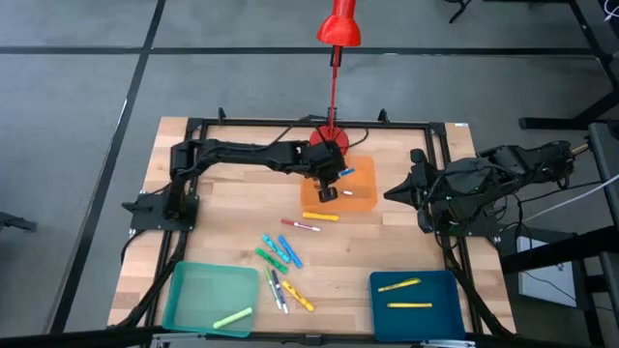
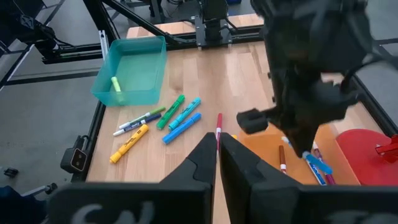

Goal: Pick & Place Markers
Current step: Put the light blue marker pen into the orange bin

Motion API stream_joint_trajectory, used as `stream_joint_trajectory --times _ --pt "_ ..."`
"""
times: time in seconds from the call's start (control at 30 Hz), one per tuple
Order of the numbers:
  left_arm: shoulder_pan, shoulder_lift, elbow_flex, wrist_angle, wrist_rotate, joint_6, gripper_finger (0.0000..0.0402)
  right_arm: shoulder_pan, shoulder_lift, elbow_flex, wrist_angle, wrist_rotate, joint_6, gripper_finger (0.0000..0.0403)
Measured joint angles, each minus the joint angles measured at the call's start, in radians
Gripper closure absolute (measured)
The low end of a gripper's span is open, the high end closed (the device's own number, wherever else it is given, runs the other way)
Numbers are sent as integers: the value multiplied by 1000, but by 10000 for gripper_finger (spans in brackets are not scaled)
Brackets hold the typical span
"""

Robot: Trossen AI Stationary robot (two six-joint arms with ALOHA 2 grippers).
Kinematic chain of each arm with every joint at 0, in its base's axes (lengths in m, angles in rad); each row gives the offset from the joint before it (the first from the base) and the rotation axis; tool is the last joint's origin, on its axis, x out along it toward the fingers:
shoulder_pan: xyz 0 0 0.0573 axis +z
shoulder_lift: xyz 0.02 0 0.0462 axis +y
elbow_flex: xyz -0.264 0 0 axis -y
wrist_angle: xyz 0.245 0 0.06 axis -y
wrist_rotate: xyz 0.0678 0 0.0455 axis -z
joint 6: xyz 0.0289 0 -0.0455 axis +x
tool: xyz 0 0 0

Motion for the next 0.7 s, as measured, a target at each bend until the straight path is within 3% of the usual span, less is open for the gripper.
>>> stream_joint_trajectory --times 0.7 --pt "33 90 -13 27 0 53 376 0 0 0 -1 0 -3 382"
